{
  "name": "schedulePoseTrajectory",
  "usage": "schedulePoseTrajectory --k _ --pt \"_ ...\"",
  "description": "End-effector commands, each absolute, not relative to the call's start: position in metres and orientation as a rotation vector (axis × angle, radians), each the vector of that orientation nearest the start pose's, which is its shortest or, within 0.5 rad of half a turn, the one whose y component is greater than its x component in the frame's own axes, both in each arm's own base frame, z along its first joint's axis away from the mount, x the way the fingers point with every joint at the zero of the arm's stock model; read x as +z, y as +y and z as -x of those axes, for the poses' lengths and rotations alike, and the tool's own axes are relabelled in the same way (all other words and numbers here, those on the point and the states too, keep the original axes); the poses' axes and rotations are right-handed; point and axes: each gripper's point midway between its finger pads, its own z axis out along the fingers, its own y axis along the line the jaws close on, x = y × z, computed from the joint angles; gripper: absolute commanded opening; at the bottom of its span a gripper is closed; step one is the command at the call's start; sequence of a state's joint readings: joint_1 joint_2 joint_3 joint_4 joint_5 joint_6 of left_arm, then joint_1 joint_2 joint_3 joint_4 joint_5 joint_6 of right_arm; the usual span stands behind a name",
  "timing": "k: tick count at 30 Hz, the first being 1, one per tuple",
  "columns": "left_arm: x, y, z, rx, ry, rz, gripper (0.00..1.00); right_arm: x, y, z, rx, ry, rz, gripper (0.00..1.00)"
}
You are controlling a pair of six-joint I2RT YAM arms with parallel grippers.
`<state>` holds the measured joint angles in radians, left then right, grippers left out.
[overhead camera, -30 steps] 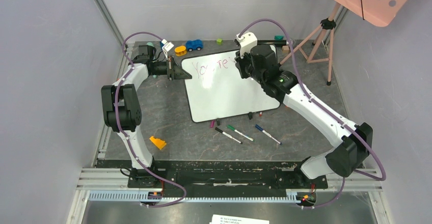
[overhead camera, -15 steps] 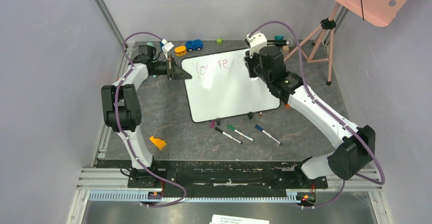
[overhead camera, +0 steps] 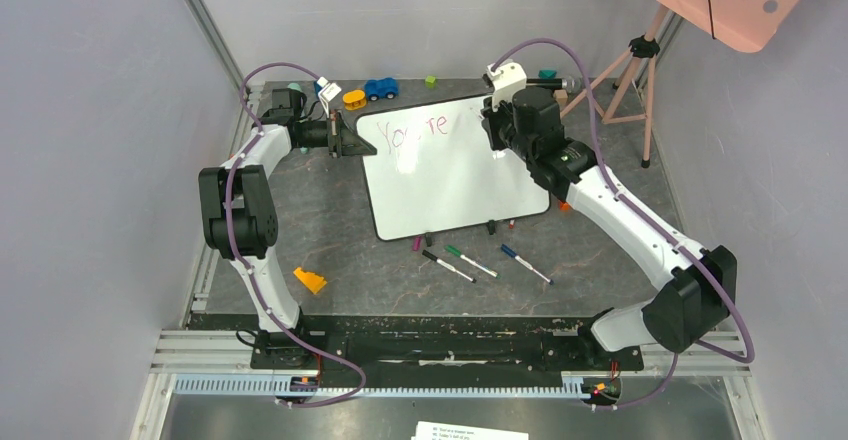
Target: Write a sentence on the whiteboard
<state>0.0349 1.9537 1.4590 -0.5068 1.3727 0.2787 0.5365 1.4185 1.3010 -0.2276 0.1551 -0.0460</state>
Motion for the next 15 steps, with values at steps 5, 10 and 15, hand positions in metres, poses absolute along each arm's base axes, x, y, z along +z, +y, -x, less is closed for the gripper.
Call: schedulePoseTrajectory --k 5,10,15 --pt "0.1034 -0.1603 -0.4054 -1.205 2.043 -0.856 0.02 0.2993 0.2068 -0.3978 0.221 1.788 0.447 0.00" --pt "0.1044 -0.1604 -0.4054 -1.204 2.039 -0.858 0.02 0.2987 0.2089 -0.4007 0.220 1.790 0.452 0.00" --pt "0.1042 -0.1604 -0.4055 -1.204 2.039 -0.859 0.02 0.2991 0.2093 -0.3994 0.223 1.792 0.460 0.00"
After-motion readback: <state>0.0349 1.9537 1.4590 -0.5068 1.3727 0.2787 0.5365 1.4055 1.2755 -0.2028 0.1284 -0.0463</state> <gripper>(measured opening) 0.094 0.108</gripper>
